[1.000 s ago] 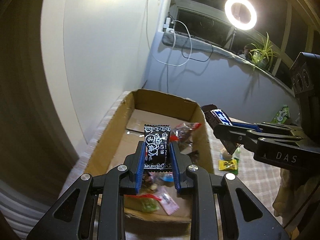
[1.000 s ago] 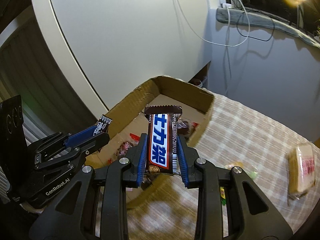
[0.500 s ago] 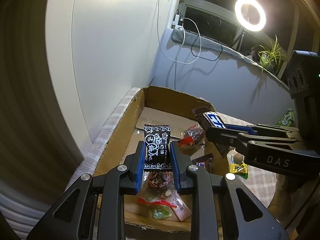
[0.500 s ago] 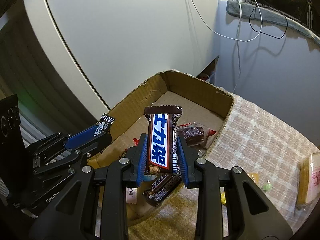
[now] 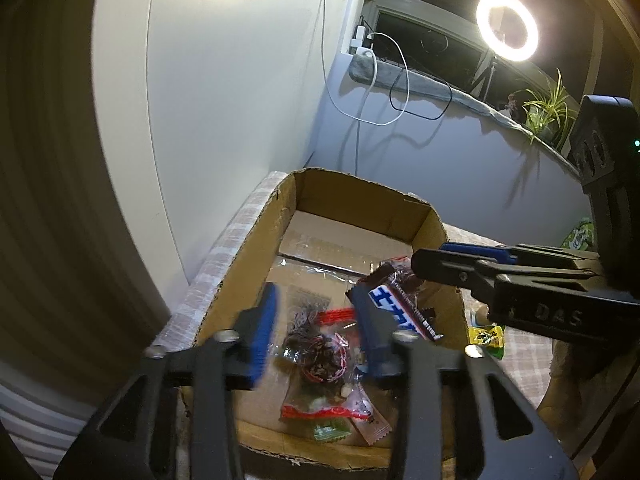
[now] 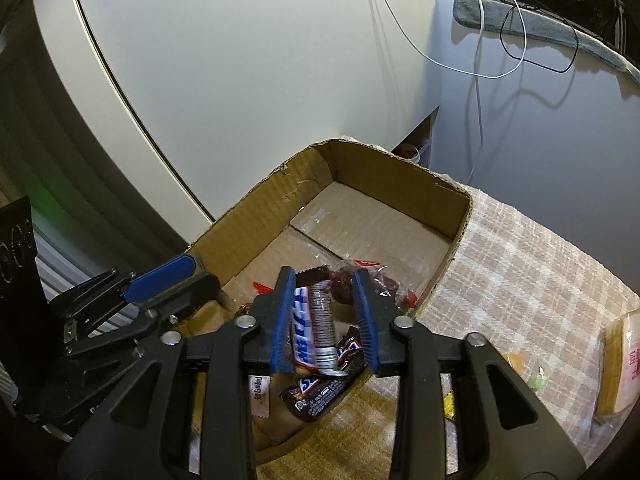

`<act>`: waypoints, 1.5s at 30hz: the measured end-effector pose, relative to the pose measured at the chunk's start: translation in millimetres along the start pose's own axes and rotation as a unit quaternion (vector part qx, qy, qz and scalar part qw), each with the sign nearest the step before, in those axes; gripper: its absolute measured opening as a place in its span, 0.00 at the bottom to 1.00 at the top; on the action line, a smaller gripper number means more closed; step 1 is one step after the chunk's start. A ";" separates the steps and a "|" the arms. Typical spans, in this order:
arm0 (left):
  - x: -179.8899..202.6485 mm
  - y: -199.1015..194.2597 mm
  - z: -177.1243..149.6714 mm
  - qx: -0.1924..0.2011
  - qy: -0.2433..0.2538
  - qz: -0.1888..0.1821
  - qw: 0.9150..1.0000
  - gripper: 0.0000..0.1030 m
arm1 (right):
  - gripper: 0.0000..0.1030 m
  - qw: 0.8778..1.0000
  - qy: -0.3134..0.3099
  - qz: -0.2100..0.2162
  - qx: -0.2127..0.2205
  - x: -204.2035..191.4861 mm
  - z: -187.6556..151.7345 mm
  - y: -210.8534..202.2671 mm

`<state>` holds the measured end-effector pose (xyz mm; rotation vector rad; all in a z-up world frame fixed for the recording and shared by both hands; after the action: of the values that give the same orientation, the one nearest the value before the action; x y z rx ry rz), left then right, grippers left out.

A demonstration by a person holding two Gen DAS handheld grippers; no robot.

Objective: Organize snacks
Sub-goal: 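Open the left tool over the box while the right tool releases the chocolate bar into it, then move both tools from the box to the bagged bread loaf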

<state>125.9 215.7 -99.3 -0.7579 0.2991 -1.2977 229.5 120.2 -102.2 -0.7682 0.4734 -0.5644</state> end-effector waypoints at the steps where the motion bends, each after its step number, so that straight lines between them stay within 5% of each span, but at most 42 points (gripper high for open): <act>1: -0.3 -0.6 0.0 0.003 0.000 0.002 1.000 0.51 | 0.56 1.000 0.000 -0.003 0.004 0.0 0.5 -1.5; 3: -0.7 -1.0 0.1 0.004 -0.001 0.003 1.000 0.57 | 0.76 1.000 -0.004 -0.012 0.019 -0.1 2.1 -7.6; 8: 0.6 -0.7 -0.5 0.004 0.004 0.006 1.000 0.66 | 0.85 0.999 -0.002 -0.018 0.032 1.5 5.5 -16.0; 30: 20.5 -17.2 -2.1 0.019 0.017 0.005 1.000 0.76 | 0.85 0.997 0.013 -0.044 0.060 17.8 -2.2 -50.8; 45: 54.3 -29.9 -7.8 0.024 0.039 -0.018 0.999 0.76 | 0.85 0.985 0.066 -0.083 0.137 59.1 -18.0 -103.9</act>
<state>113.6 159.9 -74.2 -0.6767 0.3167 -1.3659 232.5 12.9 -46.6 -0.5110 0.4447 -0.8214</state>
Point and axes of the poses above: each gripper's, at about its wrist camera, not at the fingertips, and y roughly the way its jaws point, x to its right, z to its top, the point moved 5 cm from there along y, roughly the way its jaws point, and after that the axes turned 1 degree about -y, right-handed, at the moved point
